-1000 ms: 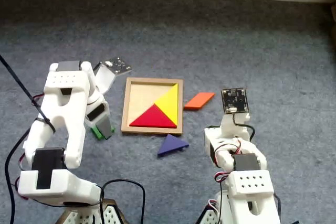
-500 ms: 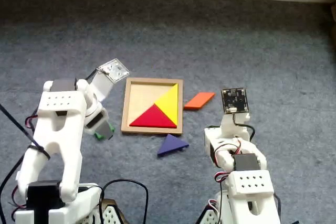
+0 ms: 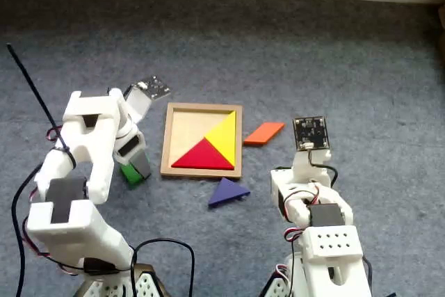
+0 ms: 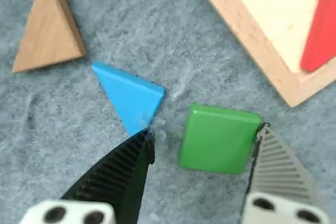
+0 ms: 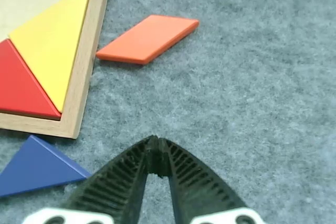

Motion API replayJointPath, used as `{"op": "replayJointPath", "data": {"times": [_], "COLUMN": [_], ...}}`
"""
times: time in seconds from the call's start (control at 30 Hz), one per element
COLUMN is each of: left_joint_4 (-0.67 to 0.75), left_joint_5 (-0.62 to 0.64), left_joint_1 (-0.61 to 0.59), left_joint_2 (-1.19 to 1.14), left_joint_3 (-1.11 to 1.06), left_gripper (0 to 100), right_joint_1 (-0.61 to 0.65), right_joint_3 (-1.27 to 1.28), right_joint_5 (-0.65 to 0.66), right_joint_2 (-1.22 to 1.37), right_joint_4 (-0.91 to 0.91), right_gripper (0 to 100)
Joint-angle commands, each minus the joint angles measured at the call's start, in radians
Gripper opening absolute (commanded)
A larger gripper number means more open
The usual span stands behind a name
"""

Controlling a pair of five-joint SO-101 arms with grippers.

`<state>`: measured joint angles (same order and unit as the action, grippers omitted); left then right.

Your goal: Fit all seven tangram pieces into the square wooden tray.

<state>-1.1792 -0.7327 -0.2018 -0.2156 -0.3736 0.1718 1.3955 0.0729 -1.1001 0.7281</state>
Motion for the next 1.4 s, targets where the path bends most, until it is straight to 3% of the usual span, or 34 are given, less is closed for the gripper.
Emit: {"op": "replayJointPath", "data": {"times": [0.0,0.17,0.57,0.8,1.0,1.17,1.37], "left_joint_4": [-0.038,-0.064,-0.08,-0.224,-0.226,-0.224,-0.293], "left_joint_5": [-0.017,-0.038,-0.034,-0.032,-0.029,0.098,0.146], "left_joint_1": [-0.013,0.007,0.116,0.127,0.15,0.229,0.209], "left_joint_2": [-0.058,-0.074,-0.068,0.058,0.213,0.232,0.243], "left_joint_3": [0.101,0.108,0.054,0.108,0.111,0.114,0.114], "left_gripper": [30,27,0,1,1,1,20], "right_joint_1": [-0.01,-0.01,-0.01,-0.01,-0.01,-0.01,-0.01], "right_joint_3": [-0.008,-0.008,-0.008,-0.008,-0.008,-0.008,-0.008], "right_joint_5": [0.02,0.021,0.074,0.074,0.075,0.075,0.075], "right_joint_2": [-0.016,-0.016,-0.016,-0.016,-0.016,-0.016,-0.016], "right_joint_4": [-0.024,-0.024,-0.024,-0.024,-0.024,-0.024,-0.024], "right_gripper": [0.6,0.6,0.6,0.6,0.6,0.6,0.6]}}
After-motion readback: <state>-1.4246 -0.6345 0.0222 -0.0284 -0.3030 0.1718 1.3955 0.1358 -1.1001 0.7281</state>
